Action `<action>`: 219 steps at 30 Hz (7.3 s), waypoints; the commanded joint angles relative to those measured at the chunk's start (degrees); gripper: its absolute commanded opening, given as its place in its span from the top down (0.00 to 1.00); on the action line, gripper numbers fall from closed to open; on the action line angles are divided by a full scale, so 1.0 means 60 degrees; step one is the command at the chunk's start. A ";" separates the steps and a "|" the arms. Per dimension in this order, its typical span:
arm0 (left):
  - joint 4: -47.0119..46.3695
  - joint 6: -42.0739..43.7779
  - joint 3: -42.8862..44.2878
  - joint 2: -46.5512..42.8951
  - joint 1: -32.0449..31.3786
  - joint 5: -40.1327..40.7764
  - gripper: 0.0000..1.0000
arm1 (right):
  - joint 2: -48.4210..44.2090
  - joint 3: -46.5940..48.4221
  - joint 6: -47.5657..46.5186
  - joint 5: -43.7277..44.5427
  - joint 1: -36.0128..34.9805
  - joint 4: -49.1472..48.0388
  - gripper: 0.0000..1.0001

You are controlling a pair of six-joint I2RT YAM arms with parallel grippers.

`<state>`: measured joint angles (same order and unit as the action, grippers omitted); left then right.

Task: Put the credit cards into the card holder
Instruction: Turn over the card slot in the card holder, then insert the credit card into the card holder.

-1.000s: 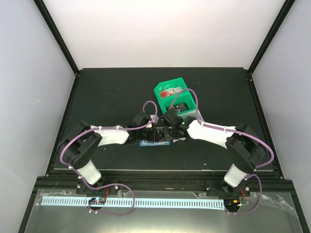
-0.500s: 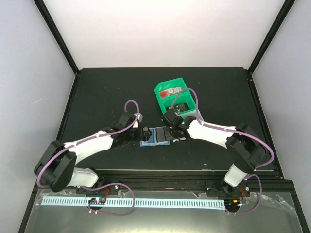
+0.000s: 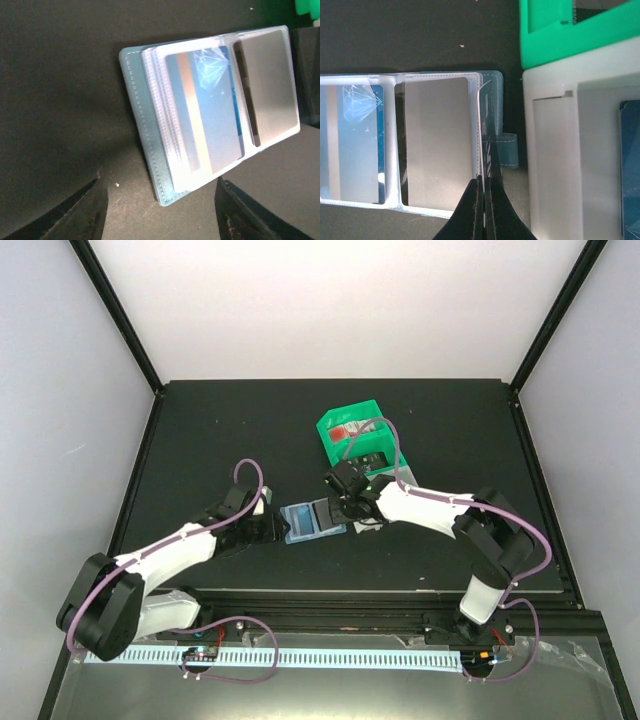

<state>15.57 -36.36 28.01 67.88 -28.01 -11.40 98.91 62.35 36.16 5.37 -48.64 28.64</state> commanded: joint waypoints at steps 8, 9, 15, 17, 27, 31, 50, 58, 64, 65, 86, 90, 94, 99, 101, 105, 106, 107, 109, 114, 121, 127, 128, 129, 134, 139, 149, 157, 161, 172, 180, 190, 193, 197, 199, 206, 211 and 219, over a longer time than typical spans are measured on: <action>-0.1765 -0.0318 -0.0160 0.0810 0.0391 -0.1874 0.52 | 0.0667 0.0068 0.0272 -0.0426 -0.0130 -0.0257 0.99; -0.2016 -0.0381 -0.0201 0.0986 0.0418 -0.2088 0.52 | 0.0680 0.0055 0.0272 -0.0426 -0.0139 -0.0276 0.99; -0.2925 -0.0775 -0.0186 0.1795 0.0507 -0.2620 0.65 | 0.0699 -0.0026 0.0244 -0.0415 -0.0139 -0.0320 0.99; -0.2933 -0.0815 -0.0144 0.1914 0.0521 -0.2524 0.65 | 0.0704 -0.0063 0.0228 -0.0411 -0.0139 -0.0355 0.99; -0.2967 -0.0718 0.0030 0.1823 0.0589 -0.2625 0.69 | 0.0676 -0.0243 0.0128 -0.0498 -0.0138 -0.0526 0.99; -0.2057 -0.0518 0.0221 0.1673 0.0596 -0.1722 0.63 | 0.0654 -0.0283 0.0060 -0.0488 -0.0138 -0.0526 0.99; -0.2969 -0.0673 0.0012 0.2198 0.0640 -0.2224 0.65 | 0.0718 -0.0335 -0.0021 -0.0491 -0.0138 -0.0601 0.99; -0.2998 -0.0630 0.0026 0.2140 0.0655 -0.2204 0.76 | 0.0752 -0.0335 -0.0007 -0.0510 -0.0139 -0.0628 0.99; -0.3106 -0.0605 -0.0005 0.2053 0.0655 -0.2359 0.76 | 0.0756 -0.0342 -0.0035 -0.0514 -0.0137 -0.0636 0.99; -0.3176 -0.0613 -0.0020 0.2013 0.0655 -0.2448 0.75 | 0.0756 -0.0342 -0.0036 -0.0514 -0.0134 -0.0642 0.99; -0.4750 -0.0706 -0.0188 0.1929 0.0655 -0.4050 0.70 | 0.0701 -0.0400 -0.0037 -0.0543 -0.0136 -0.0687 0.99; -0.5379 -0.0844 -0.0157 0.2211 0.0643 -0.4639 0.69 | 0.0657 -0.0378 -0.0050 -0.0567 -0.0137 -0.0714 0.99; -0.5719 -0.0941 0.0069 0.2619 0.0590 -0.4910 0.67 | 0.0501 -0.0449 -0.0043 -0.0544 -0.0134 -0.0819 0.99; -0.6242 -0.1131 0.0326 0.3281 0.0485 -0.5170 0.64 | -0.0058 -0.0594 -0.0050 -0.0324 -0.0134 -0.0959 0.99; -0.6324 -0.1178 0.0476 0.3517 0.0419 -0.5208 0.63 | -0.0362 -0.0659 -0.0065 -0.0196 -0.0131 -0.1000 0.99; -0.6638 -0.1319 0.0664 0.3833 0.0292 -0.5300 0.61 | -0.0902 -0.0822 -0.0080 -0.0068 -0.0138 -0.1123 0.99; -0.6631 -0.1326 0.0711 0.3859 0.0269 -0.5283 0.61 | -0.0991 -0.0838 -0.0072 -0.0057 -0.0136 -0.1119 0.99; -0.6594 -0.1314 0.0734 0.3875 0.0260 -0.5255 0.60 | -0.1069 -0.0851 -0.0066 -0.0054 -0.0139 -0.1109 0.99; -0.6501 -0.1247 0.0735 0.3846 0.0259 -0.5115 0.57 | -0.1209 -0.0880 -0.0065 -0.0020 -0.0134 -0.1114 0.99; -0.5853 -0.0902 0.0719 0.3441 0.0267 -0.4662 0.52 | -0.1644 -0.0984 -0.0077 0.0002 -0.0140 -0.1166 0.99; -0.4707 -0.0696 0.0191 0.1581 0.0281 -0.3107 0.31 | -0.2430 -0.1132 -0.0290 -0.1023 -0.0136 -0.1750 0.99; -0.4423 -0.0923 -0.0505 -0.0062 0.0422 -0.3280 0.22 | -0.2699 -0.1300 -0.0398 -0.2685 -0.0092 -0.3191 0.99; -0.4472 -0.0969 -0.0575 -0.0218 0.0452 -0.3472 0.21 | -0.2694 -0.1288 -0.0383 -0.2995 -0.0077 -0.3401 0.99; -0.4566 -0.1066 -0.0667 -0.0350 0.0470 -0.3701 0.21 | -0.2688 -0.1292 -0.0336 -0.3275 -0.0057 -0.3626 0.99; -0.5398 -0.1933 -0.1193 -0.0997 0.0547 -0.4381 0.26 | -0.2728 -0.1507 0.0122 -0.4692 0.0187 -0.4768 0.99; -0.6208 -0.2685 -0.1430 -0.1518 0.0611 -0.4768 0.40 | -0.2774 -0.2164 0.0945 -0.6330 0.0619 -0.6373 0.99; -0.6522 -0.2855 -0.1446 -0.2107 0.0655 -0.4596 0.76 | -0.2793 -0.3213 0.2065 -0.7913 0.1241 -0.8419 0.99; -0.6660 -0.2743 -0.1475 -0.2052 0.0724 -0.4595 0.98 | -0.2674 -0.3285 0.1988 -0.8198 0.1389 -0.8314 0.97; -0.6237 -0.2470 -0.1535 -0.2104 0.0824 -0.4381 0.98 | -0.2626 -0.3277 0.1900 -0.8037 0.1518 -0.8030 0.90; -0.6185 -0.2360 -0.1620 -0.2132 0.1065 -0.4374 0.99 | -0.2255 -0.3066 0.1967 -0.8034 0.1529 -0.8322 0.68; -0.3656 -0.1595 -0.1447 -0.1849 0.1465 -0.2729 0.98 | -0.2056 -0.2331 0.0417 -0.4468 0.1389 -0.4324 0.56; -0.4564 -0.1310 -0.1034 0.0429 0.1461 -0.3726 0.98 | -0.0557 -0.1053 -0.0033 -0.1601 0.0548 -0.1630 0.59; -0.4827 -0.1314 -0.0911 0.1090 0.1460 -0.3938 0.98 | -0.0340 -0.0991 -0.0021 -0.1105 0.0538 -0.1397 0.57; -0.5179 -0.1367 -0.0839 0.1484 0.1460 -0.4114 0.98 | -0.0044 -0.0836 0.0138 0.0025 0.0555 -0.0932 0.53; -0.5190 -0.1329 -0.0795 0.1495 0.1460 -0.4018 0.98 | 0.0063 -0.0759 0.0215 0.0548 0.0552 -0.0675 0.53; -0.5798 -0.1631 -0.0819 0.1682 0.1460 -0.3900 0.98 | 0.0238 -0.0552 0.0178 0.1020 0.0553 -0.0476 0.52; -0.6229 -0.1759 -0.0802 0.2068 0.1460 -0.3812 0.99 | 0.0058 -0.0768 -0.0194 -0.0522 0.0549 -0.1439 0.50; -0.6769 -0.1803 -0.0796 0.2806 0.1449 -0.3680 0.98 | 0.0263 -0.0866 -0.0153 -0.1543 0.0552 -0.1900 0.52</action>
<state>-21.17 -47.11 21.63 82.76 -19.55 -33.80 100.18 57.45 35.86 -0.64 -45.32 19.55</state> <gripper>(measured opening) 0.015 0.492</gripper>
